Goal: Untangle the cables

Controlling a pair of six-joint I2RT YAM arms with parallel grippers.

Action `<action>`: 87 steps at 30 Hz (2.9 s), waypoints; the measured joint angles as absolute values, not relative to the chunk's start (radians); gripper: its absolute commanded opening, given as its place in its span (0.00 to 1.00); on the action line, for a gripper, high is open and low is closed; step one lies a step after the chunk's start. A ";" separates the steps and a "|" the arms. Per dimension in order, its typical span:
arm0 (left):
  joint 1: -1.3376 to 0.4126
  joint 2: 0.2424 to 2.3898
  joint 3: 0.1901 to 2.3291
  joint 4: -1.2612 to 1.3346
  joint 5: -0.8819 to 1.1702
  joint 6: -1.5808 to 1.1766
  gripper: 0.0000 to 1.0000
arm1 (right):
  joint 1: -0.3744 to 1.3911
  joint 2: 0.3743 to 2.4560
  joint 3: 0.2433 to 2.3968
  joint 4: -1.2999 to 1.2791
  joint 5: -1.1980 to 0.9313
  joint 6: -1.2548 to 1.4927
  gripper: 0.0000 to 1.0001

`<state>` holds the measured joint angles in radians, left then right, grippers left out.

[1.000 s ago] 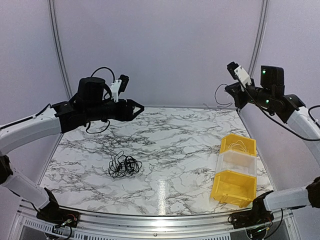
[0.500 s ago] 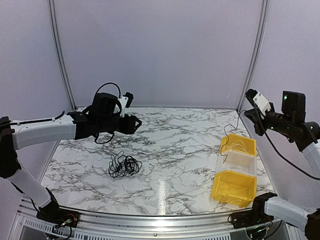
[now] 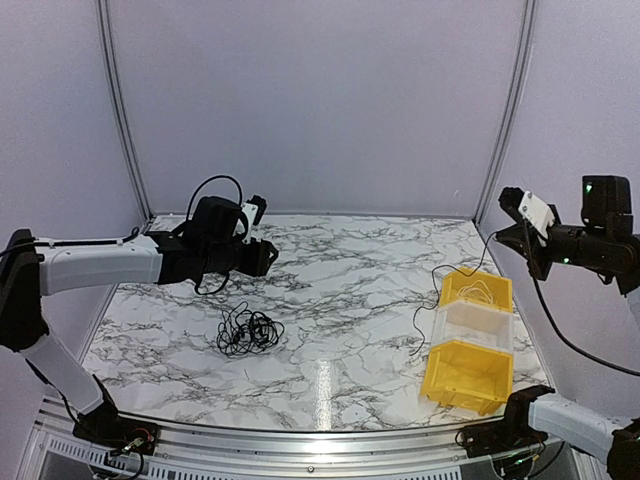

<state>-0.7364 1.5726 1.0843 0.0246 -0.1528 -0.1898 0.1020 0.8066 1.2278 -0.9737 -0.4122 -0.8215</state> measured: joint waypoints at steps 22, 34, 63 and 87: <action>-0.691 1.676 1.097 0.017 -0.270 -0.107 0.57 | 0.102 0.682 1.351 -1.262 -0.289 -0.987 0.00; -0.604 1.789 1.104 0.014 -0.270 -0.105 0.56 | 0.102 0.658 1.155 -1.335 -0.201 -1.118 0.00; -0.603 1.792 1.137 -0.007 -0.244 -0.100 0.56 | 0.347 1.053 0.891 -1.343 -0.256 -1.255 0.00; -0.603 1.782 1.138 -0.013 -0.217 -0.097 0.56 | 0.380 1.131 0.772 -1.187 -0.134 -1.045 0.28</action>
